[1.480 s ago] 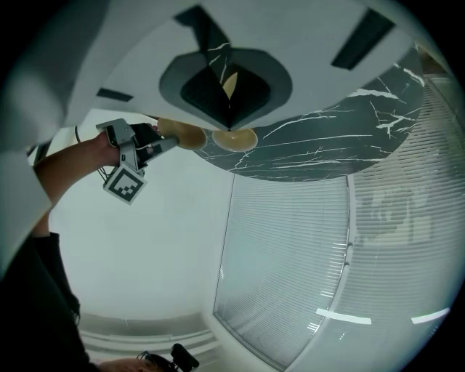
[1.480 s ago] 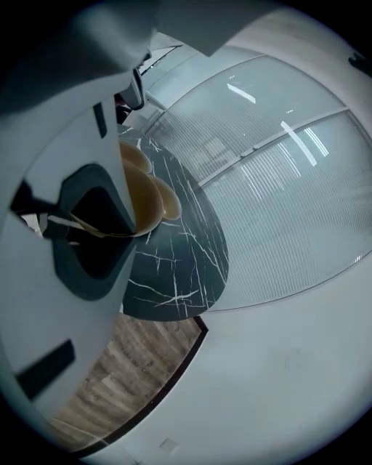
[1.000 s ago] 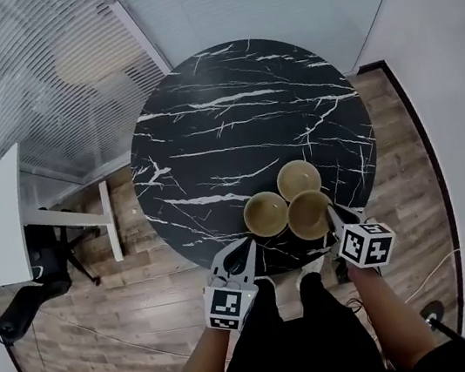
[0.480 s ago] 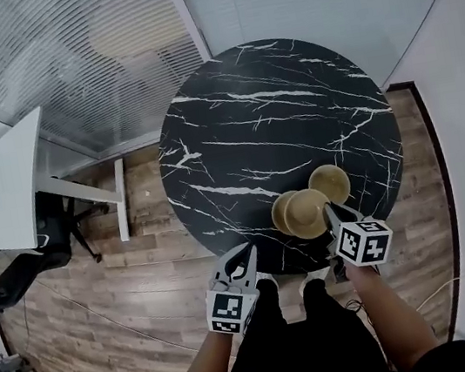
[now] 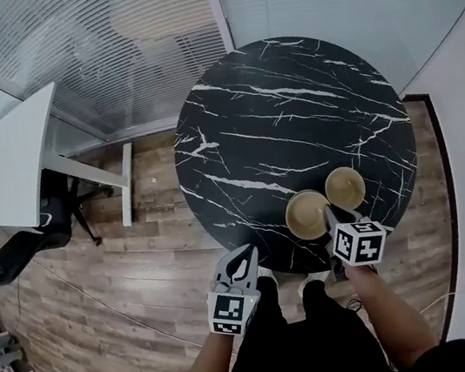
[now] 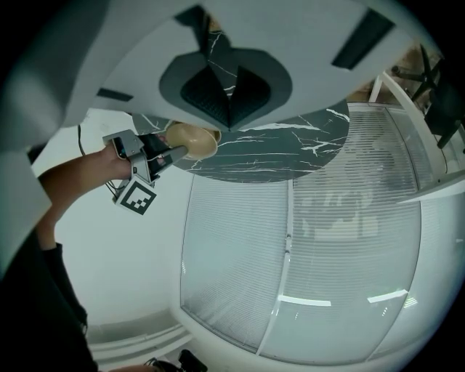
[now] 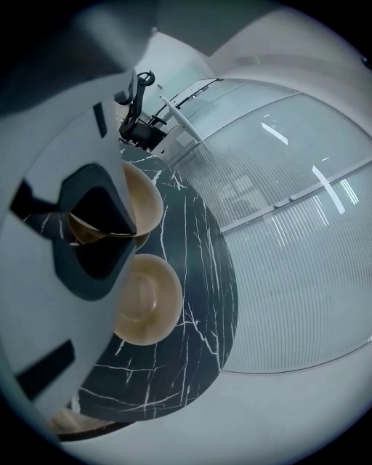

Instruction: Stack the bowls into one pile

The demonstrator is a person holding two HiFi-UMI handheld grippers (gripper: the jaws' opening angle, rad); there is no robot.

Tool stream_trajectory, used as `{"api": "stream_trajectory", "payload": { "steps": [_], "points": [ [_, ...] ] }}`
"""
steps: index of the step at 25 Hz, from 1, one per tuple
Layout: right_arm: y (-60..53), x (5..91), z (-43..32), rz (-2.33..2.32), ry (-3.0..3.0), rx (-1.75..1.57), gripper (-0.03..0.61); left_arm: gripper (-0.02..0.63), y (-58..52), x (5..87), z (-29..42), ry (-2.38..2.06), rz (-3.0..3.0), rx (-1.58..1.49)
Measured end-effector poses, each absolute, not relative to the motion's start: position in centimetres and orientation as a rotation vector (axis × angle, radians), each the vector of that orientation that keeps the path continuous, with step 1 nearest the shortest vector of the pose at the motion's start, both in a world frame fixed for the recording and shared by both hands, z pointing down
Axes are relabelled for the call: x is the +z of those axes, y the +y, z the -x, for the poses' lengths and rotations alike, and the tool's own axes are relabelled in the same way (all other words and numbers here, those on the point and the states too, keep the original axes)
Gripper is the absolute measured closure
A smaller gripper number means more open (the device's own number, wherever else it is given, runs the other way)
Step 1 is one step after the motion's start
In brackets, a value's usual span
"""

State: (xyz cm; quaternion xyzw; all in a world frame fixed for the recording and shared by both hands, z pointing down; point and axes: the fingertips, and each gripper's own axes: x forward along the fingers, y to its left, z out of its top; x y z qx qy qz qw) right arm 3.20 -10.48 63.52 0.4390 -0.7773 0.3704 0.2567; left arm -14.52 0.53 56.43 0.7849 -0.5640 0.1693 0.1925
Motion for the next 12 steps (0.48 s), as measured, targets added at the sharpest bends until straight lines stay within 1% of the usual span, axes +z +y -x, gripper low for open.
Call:
{"api": "stream_trajectory", "payload": {
  "steps": [12],
  "points": [
    [-10.92,64.44,-2.76,-1.202,-2.074,0.928,0.546,0.600,0.73,56.58,15.22,-1.590,-2.184,0.469]
  ]
}}
